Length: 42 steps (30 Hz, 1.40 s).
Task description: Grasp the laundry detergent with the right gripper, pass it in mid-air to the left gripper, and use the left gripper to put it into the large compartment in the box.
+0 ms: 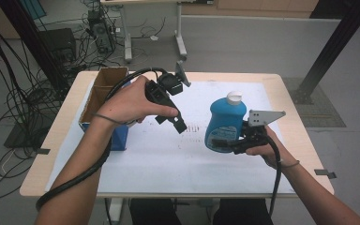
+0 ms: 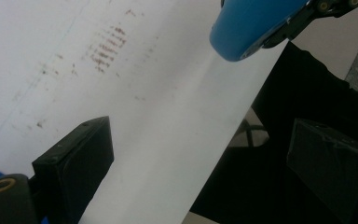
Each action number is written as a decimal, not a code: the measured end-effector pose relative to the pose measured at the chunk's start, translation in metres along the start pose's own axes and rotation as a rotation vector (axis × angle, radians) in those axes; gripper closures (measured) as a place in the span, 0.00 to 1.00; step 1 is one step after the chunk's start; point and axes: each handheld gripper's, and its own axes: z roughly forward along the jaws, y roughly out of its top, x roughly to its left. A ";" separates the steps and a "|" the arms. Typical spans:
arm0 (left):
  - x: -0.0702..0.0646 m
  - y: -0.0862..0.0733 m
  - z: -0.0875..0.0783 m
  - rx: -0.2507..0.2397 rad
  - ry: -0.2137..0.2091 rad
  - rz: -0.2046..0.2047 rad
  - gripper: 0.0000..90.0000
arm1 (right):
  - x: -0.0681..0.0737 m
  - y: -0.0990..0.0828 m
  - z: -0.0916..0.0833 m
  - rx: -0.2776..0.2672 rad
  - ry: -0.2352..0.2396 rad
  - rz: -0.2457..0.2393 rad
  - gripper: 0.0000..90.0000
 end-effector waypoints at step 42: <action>-0.046 0.027 -0.035 0.044 0.016 0.310 0.08 | 0.015 0.032 -0.002 0.068 0.151 -0.116 0.45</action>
